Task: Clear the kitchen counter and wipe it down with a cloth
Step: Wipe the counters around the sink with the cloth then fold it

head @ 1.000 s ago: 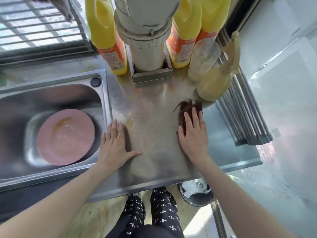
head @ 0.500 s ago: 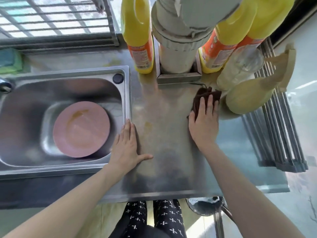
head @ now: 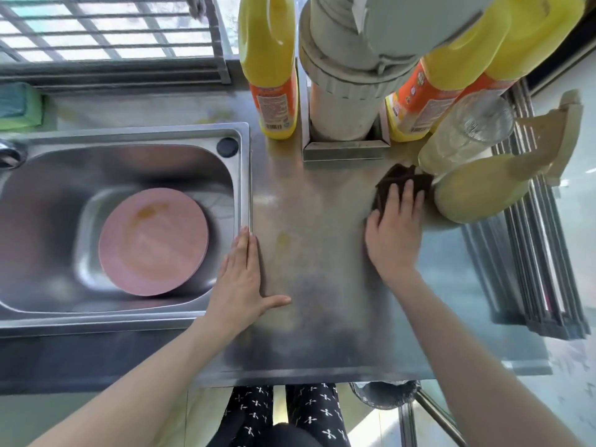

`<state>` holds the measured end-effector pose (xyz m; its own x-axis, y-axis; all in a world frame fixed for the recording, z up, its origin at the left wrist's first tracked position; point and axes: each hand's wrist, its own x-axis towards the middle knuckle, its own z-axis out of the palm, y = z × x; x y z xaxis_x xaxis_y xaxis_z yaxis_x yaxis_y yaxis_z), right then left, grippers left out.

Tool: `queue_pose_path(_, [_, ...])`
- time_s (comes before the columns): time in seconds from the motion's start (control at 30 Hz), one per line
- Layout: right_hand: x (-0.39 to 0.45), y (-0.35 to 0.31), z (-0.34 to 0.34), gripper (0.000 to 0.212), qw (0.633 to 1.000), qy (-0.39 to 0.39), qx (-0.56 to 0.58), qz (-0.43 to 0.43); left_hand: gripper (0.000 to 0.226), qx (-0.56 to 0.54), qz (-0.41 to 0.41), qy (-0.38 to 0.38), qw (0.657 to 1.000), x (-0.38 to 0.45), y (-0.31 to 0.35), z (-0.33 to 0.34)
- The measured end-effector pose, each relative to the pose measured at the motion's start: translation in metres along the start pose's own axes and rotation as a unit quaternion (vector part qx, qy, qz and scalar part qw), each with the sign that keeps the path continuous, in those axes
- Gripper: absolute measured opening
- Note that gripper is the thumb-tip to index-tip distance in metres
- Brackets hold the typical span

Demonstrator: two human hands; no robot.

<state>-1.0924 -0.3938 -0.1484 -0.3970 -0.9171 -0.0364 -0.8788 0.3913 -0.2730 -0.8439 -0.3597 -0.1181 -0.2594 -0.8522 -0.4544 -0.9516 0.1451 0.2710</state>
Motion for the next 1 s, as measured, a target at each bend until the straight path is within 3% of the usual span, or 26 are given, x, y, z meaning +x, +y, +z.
queue_pose_path(0.07, [-0.027,-0.036,0.012,0.052,0.997,-0.007,0.016,-0.079,0.126,-0.015,0.005,-0.004,1.0,0.0,-0.003,-0.001])
queue_pose_path(0.13, [-0.064,-0.057,0.018,0.055,0.97,-0.071,0.025,-0.232,0.127,-0.036,0.006,-0.012,0.999,-0.004,-0.01,-0.002])
queue_pose_path(0.2, [-0.073,-0.049,0.015,0.055,0.93,-0.121,0.021,-0.345,0.13,-0.04,0.002,-0.027,0.999,-0.014,-0.022,-0.003])
queue_pose_path(0.27, [-0.049,-0.03,0.01,0.055,0.913,-0.123,0.016,-0.389,0.13,-0.03,0.012,-0.043,0.999,-0.026,-0.033,-0.003])
queue_pose_path(0.33, [-0.017,-0.023,0.006,0.053,0.94,-0.104,0.018,-0.326,0.116,-0.028,0.021,-0.032,0.999,-0.038,-0.042,0.0])
queue_pose_path(0.43, [0.005,-0.053,0.009,0.052,0.98,-0.09,0.06,-0.167,0.065,-0.035,0.029,0.046,0.998,-0.05,-0.051,0.0])
queue_pose_path(0.5, [-0.01,-0.076,0.015,0.053,0.976,-0.085,0.088,-0.18,0.052,-0.045,0.023,0.039,0.998,-0.054,-0.055,0.002])
queue_pose_path(0.67, [-0.1,-0.06,0.015,0.052,0.882,-0.179,0.078,-0.43,0.058,-0.083,0.029,0.025,0.996,-0.053,-0.061,0.005])
queue_pose_path(0.77, [-0.073,-0.045,0.018,0.051,0.818,-0.193,0.051,-0.539,0.074,-0.086,0.041,0.003,0.995,-0.051,-0.068,0.005])
queue_pose_path(0.83, [-0.027,-0.061,0.023,0.05,0.848,-0.168,0.068,-0.499,0.076,-0.093,0.053,0.002,0.994,-0.05,-0.072,0.003])
queue_pose_path(0.93, [0.027,-0.11,0.029,0.05,0.926,-0.132,0.127,-0.33,0.079,-0.089,0.051,-0.003,0.995,-0.048,-0.073,0.001])
queue_pose_path(1.0, [0.024,-0.128,0.032,0.051,0.943,-0.125,0.15,-0.269,0.082,-0.09,0.046,-0.003,0.995,-0.048,-0.072,0.001])
